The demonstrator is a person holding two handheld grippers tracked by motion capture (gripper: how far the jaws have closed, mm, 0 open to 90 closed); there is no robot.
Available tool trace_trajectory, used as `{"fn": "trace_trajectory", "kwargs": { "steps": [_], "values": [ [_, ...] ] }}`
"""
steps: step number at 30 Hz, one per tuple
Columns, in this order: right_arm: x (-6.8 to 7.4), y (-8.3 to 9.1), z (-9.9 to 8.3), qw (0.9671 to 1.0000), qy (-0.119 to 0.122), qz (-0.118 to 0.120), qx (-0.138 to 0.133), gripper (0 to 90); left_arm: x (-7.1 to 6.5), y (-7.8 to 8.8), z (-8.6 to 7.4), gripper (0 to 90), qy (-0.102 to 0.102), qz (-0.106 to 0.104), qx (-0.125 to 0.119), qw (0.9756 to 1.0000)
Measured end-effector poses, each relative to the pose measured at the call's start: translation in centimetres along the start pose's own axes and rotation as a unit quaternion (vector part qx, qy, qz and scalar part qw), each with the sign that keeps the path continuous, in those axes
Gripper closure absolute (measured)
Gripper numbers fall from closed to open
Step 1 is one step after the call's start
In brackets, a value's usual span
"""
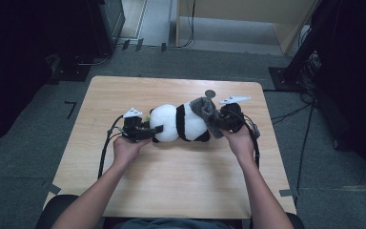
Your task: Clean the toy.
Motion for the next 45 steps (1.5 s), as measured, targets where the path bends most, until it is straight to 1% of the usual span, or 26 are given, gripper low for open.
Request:
{"fn": "trace_trajectory", "kwargs": {
  "steps": [3,6,9,10,12,15,17,20,21,23,25,28,29,30,32,33,34,35,37,40,42,44,45],
  "values": [
    [-0.3,-0.1,-0.3,1.0000,-0.006,-0.002,0.004,77.9,0.0,0.0,0.0,40.3,0.000,0.000,0.001,1.0000],
    [-0.3,0.1,-0.1,0.9999,-0.015,0.006,0.000,78.1,0.0,0.0,0.0,40.3,0.004,-0.001,0.000,1.0000],
    [0.2,0.6,0.6,0.9999,-0.010,0.011,-0.008,78.4,0.1,0.0,0.0,40.0,0.010,-0.004,-0.001,0.9999],
    [0.4,0.9,1.2,0.9998,-0.009,0.014,-0.014,78.5,0.1,0.0,0.0,39.9,0.010,-0.005,-0.001,0.9999],
    [1.1,1.4,2.1,0.9994,-0.006,0.021,-0.026,78.5,0.1,0.0,0.0,40.0,0.005,-0.003,-0.002,1.0000],
    [2.3,1.6,3.4,0.9987,0.010,0.030,-0.039,78.5,0.0,0.1,0.0,40.1,0.006,-0.002,-0.003,1.0000],
    [3.6,1.4,4.4,0.9980,0.027,0.039,-0.042,78.5,0.0,0.1,0.0,40.1,0.005,-0.002,-0.004,1.0000],
    [5.1,0.8,5.4,0.9966,0.050,0.050,-0.042,78.5,0.1,0.1,0.0,40.1,0.007,-0.005,-0.005,1.0000],
    [5.8,0.3,5.8,0.9959,0.059,0.056,-0.040,78.6,0.1,0.1,0.0,40.1,0.006,-0.005,-0.004,1.0000],
    [6.4,-0.2,6.0,0.9953,0.064,0.062,-0.037,78.5,0.0,0.0,0.1,40.1,0.007,-0.003,-0.003,1.0000],
    [7.0,-0.9,6.4,0.9945,0.070,0.069,-0.035,78.5,0.0,0.1,0.1,40.1,0.003,0.000,-0.004,1.0000],
    [8.0,-1.9,6.8,0.9939,0.069,0.082,-0.030,78.2,-0.1,0.1,-0.1,40.2,0.009,-0.001,-0.008,0.9999],
    [8.3,-2.4,7.0,0.9930,0.074,0.087,-0.030,78.3,-0.1,0.1,-0.1,40.2,0.009,0.000,-0.010,0.9999],
    [8.7,-2.7,7.0,0.9928,0.076,0.088,-0.027,78.3,-0.1,0.2,-0.2,40.2,0.006,0.001,-0.009,0.9999],
    [9.4,-3.4,7.2,0.9919,0.082,0.094,-0.021,78.3,-0.1,0.1,-0.2,40.2,0.007,0.001,-0.013,0.9999],
    [9.7,-3.7,7.3,0.9916,0.084,0.096,-0.019,78.3,-0.1,0.1,-0.1,40.2,0.010,0.000,-0.015,0.9998],
    [10.1,-4.1,7.3,0.9909,0.092,0.098,-0.016,78.3,-0.1,0.1,-0.1,40.2,0.010,0.001,-0.015,0.9998],
    [10.5,-4.4,7.3,0.9901,0.100,0.098,-0.012,78.3,-0.1,0.1,-0.1,40.2,0.006,0.003,-0.015,0.9999],
    [11.2,-5.3,7.1,0.9891,0.111,0.097,-0.002,78.3,-0.2,0.2,-0.2,40.2,0.005,0.004,-0.012,0.9999],
    [12.0,-6.1,7.0,0.9882,0.119,0.097,0.004,78.0,-0.2,0.2,-0.3,40.3,0.004,0.006,-0.012,0.9999],
    [12.4,-6.7,6.7,0.9873,0.121,0.102,0.008,77.8,-0.2,0.2,-0.3,40.3,0.007,0.007,-0.012,0.9999],
    [12.6,-7.1,6.3,0.9871,0.122,0.103,0.012,78.0,-0.1,0.1,-0.3,40.6,0.003,0.011,-0.010,0.9999],
    [12.6,-7.3,6.1,0.9868,0.124,0.104,0.008,78.1,-0.1,0.1,-0.3,40.7,0.003,0.011,-0.010,0.9999]
  ]
}}
Point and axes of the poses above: each handheld gripper's, and its own axes: y roughly backward along the jaws, z roughly out of its top, x roughly to its left, the point moved 10 cm from there along -y, roughly forward along the jaws, and after that the axes turned 13 degrees about y, right-handed, at the moved point
